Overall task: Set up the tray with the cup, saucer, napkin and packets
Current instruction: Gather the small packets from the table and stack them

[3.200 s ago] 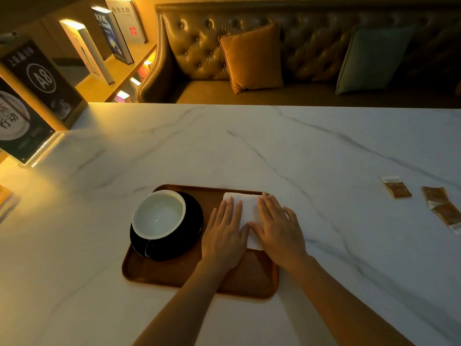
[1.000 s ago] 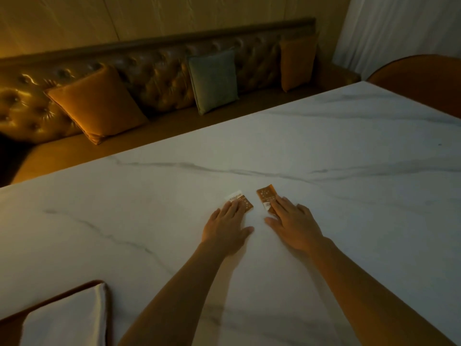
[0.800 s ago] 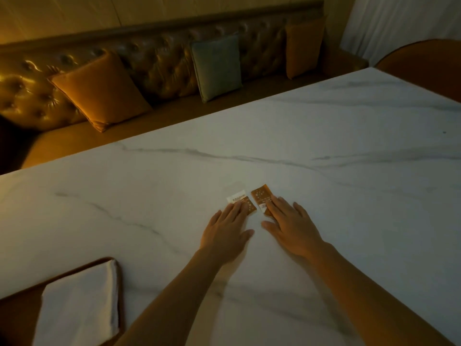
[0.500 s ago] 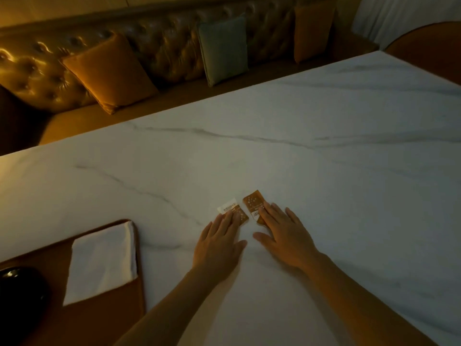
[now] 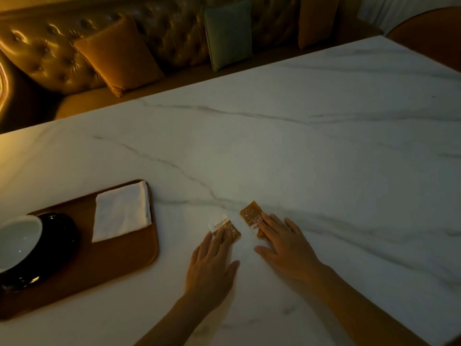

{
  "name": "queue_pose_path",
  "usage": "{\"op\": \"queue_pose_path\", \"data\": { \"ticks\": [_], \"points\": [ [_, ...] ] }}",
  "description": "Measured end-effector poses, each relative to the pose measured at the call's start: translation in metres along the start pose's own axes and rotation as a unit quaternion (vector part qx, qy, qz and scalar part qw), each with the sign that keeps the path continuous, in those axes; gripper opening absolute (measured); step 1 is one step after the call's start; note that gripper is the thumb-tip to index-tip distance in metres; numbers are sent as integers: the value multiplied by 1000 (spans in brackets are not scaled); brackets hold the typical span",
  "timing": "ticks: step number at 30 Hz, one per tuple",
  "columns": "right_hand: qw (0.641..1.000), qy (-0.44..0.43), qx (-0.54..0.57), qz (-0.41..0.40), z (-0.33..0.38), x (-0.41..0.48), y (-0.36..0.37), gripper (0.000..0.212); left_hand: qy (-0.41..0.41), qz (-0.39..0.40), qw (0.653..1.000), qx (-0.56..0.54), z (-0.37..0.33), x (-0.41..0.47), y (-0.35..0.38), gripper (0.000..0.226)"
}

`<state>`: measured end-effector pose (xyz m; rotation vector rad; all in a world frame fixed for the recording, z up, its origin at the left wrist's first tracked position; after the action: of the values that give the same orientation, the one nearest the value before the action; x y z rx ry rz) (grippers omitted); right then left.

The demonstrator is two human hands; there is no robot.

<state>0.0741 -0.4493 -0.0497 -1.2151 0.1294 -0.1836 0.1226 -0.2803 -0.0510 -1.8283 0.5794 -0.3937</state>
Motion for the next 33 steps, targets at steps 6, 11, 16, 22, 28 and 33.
{"op": "queue_pose_path", "data": {
  "ticks": [6,11,16,22,28,33],
  "points": [
    [995,49,31,-78,11,-8,-11,60,-19,-80,995,-47,-3,0,-23,50],
    [977,108,117,-144,35,3,-17,37,-149,-107,978,-104,11,27,-34,62],
    [962,126,217,-103,64,19,-8,30,-211,-71,972,-77,24,35,-24,72],
    [957,169,223,-72,71,24,2,10,-192,-53,976,-92,29,37,-20,59],
    [943,197,266,-39,69,22,5,12,-201,-72,938,-274,32,30,-24,15],
    [928,204,306,-59,62,21,-5,11,-213,-134,877,-409,27,25,-40,19]
  ]
}}
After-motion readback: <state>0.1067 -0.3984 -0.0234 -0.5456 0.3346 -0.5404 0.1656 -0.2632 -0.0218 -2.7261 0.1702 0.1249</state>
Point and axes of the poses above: each hand's wrist, its own x-axis towards the middle knuckle, its own y-axis out of the palm, z = x × y, the point moved 5 cm from there along x, towards the middle knuckle, and after that the axes turned 13 degrees about -z, right-handed, at the moved point
